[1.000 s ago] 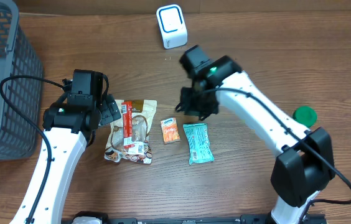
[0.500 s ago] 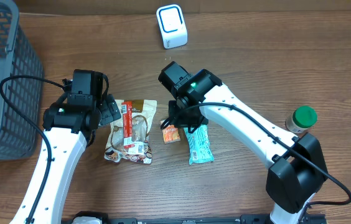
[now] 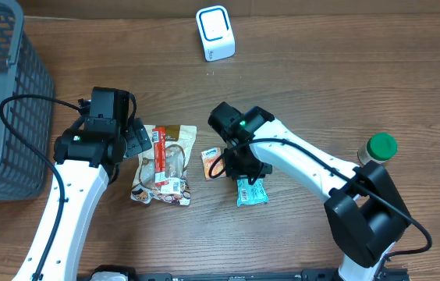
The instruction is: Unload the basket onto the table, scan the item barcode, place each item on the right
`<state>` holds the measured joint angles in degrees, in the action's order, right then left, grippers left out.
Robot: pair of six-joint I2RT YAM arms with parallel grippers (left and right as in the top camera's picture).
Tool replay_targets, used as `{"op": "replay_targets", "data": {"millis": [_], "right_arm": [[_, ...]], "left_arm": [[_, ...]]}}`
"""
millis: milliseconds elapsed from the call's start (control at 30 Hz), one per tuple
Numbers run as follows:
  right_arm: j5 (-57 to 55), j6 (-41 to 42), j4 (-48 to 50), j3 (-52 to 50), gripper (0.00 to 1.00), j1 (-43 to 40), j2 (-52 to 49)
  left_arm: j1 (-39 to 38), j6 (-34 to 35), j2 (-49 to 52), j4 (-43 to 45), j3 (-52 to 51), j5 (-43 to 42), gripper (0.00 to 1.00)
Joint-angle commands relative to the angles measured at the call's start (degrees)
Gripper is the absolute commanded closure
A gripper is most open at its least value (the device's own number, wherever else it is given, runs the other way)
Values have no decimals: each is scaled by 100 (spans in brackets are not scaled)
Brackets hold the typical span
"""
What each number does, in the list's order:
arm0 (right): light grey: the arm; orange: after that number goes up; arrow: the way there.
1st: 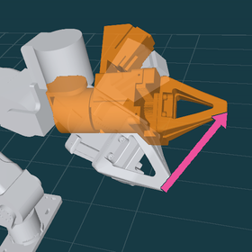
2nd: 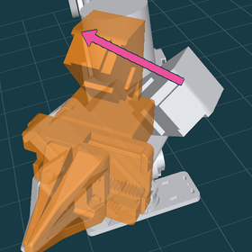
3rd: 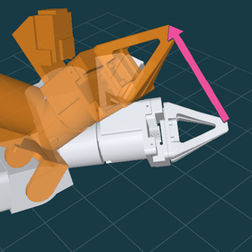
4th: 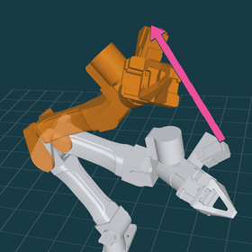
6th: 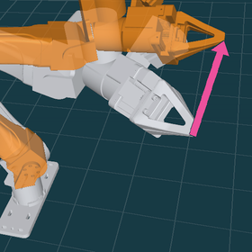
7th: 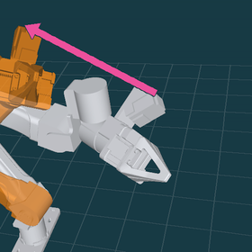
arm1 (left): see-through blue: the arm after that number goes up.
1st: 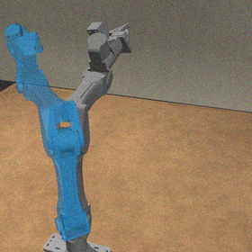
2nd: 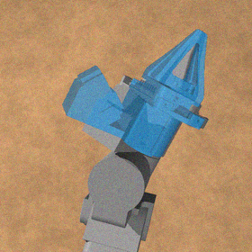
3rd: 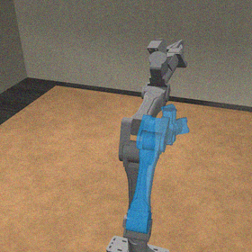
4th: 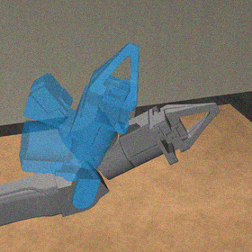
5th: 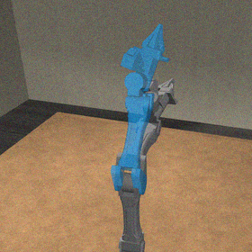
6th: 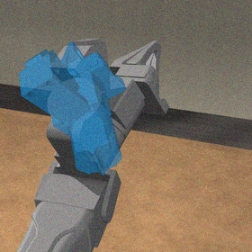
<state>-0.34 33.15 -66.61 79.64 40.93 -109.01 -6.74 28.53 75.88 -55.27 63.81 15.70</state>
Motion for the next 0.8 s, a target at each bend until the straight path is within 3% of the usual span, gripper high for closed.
{"op": "replay_targets", "data": {"millis": [0,300,767], "right_arm": [[-72,-234,59,-155,68,26,55],[-155,-785,179,-249,69,26,31],[-107,-793,101,-396,69,26,-138]], "left_arm": [[-2,-22,-24,2,94,76,0],[-2,-22,-24,2,94,76,1],[-2,-22,-24,2,94,76,0]]}}
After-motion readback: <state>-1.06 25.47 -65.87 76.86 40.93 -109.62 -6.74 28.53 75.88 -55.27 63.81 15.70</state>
